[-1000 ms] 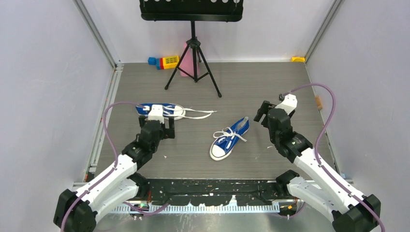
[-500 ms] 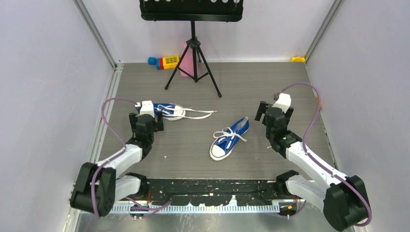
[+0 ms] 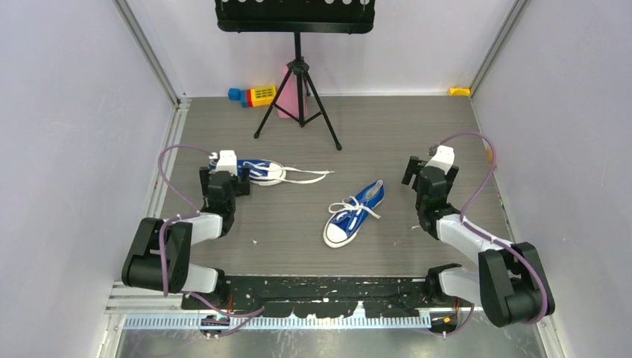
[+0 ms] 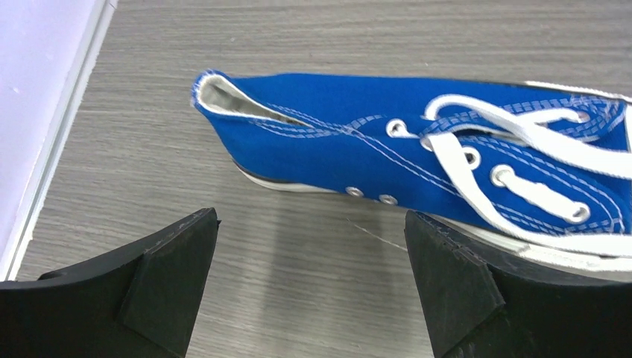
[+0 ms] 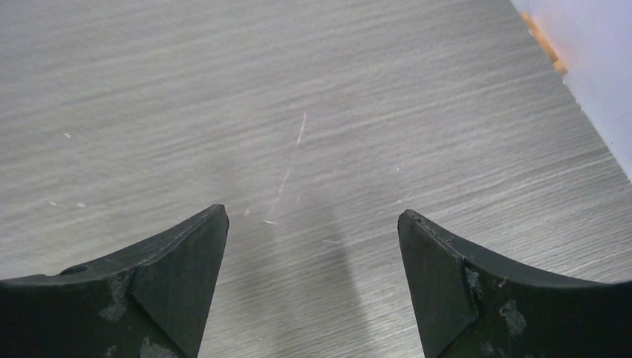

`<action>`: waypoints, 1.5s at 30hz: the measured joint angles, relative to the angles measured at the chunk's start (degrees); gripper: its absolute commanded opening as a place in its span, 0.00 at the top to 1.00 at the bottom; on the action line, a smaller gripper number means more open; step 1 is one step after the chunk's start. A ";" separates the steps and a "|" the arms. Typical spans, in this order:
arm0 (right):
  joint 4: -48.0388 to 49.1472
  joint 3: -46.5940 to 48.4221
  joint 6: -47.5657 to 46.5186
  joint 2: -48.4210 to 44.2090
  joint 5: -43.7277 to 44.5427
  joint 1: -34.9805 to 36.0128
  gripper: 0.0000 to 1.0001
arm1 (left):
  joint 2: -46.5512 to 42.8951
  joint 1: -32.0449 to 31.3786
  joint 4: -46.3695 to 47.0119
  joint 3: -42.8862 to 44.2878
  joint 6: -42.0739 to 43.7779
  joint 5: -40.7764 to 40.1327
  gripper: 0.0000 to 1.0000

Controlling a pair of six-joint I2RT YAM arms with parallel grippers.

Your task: Tie the shoes

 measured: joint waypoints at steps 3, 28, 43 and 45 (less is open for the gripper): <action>4.70 -3.04 -0.76 2.91 -1.88 -2.16 0.12 | 0.15 2.40 0.79 0.57 -0.35 2.23 0.00; 27.21 -4.02 -0.74 23.58 -14.62 -13.09 0.05 | -2.95 4.61 2.25 -0.55 0.76 11.30 0.07; 28.00 -4.02 -0.74 23.58 -14.99 -13.09 0.05 | 9.92 4.85 16.09 -1.88 -0.13 16.92 0.00; 28.02 -4.02 -0.74 23.58 -15.04 -13.09 0.05 | 9.81 5.01 16.81 -1.81 -0.22 17.38 0.00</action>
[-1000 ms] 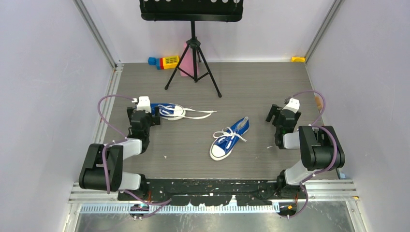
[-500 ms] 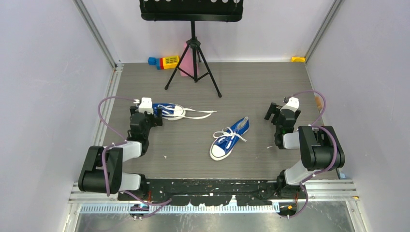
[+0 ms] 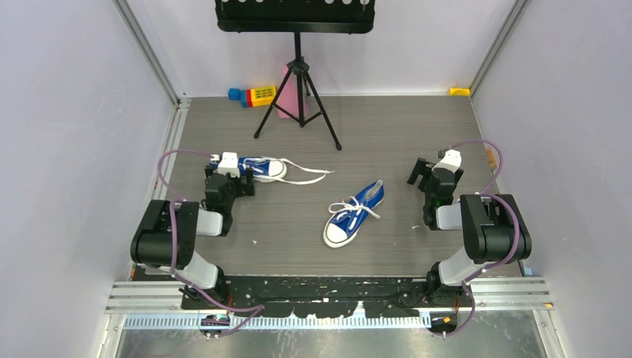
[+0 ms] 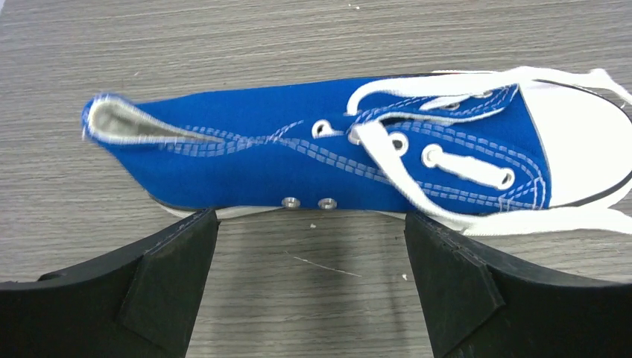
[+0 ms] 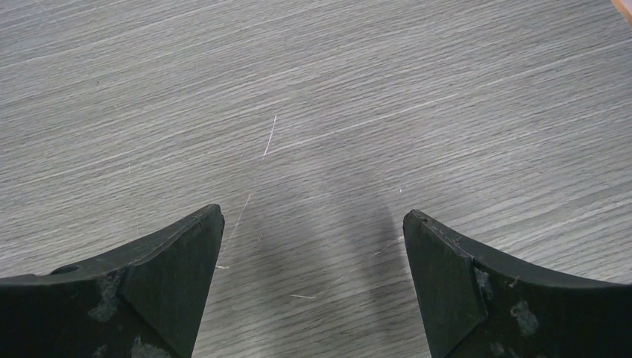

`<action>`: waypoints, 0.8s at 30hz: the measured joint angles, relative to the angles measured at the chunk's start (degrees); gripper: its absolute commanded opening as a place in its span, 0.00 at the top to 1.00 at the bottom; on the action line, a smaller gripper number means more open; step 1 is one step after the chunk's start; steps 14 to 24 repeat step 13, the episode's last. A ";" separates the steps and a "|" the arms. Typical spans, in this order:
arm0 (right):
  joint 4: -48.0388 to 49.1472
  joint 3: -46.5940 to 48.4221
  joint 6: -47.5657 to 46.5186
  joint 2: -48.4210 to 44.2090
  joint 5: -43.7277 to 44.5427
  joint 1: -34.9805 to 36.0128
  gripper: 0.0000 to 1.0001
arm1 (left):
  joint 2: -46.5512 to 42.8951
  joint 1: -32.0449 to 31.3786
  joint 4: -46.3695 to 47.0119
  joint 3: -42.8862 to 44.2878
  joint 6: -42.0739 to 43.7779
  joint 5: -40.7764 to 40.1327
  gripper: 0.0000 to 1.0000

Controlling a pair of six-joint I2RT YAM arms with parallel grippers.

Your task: Tie the shoes

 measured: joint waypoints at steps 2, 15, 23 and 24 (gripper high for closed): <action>0.00 0.00 0.00 0.00 0.00 0.00 0.05 | 0.00 0.09 -0.92 0.42 -0.04 0.46 0.00; 0.00 0.00 0.00 0.00 -0.02 0.00 0.05 | 0.00 0.09 -2.40 1.36 -0.13 0.55 0.00; 0.00 0.00 0.00 0.00 -0.02 0.00 0.05 | 0.00 0.09 -2.40 1.36 -0.13 0.55 0.00; 0.00 0.00 0.00 0.00 -0.02 0.00 0.05 | 0.00 0.09 -2.40 1.36 -0.13 0.55 0.00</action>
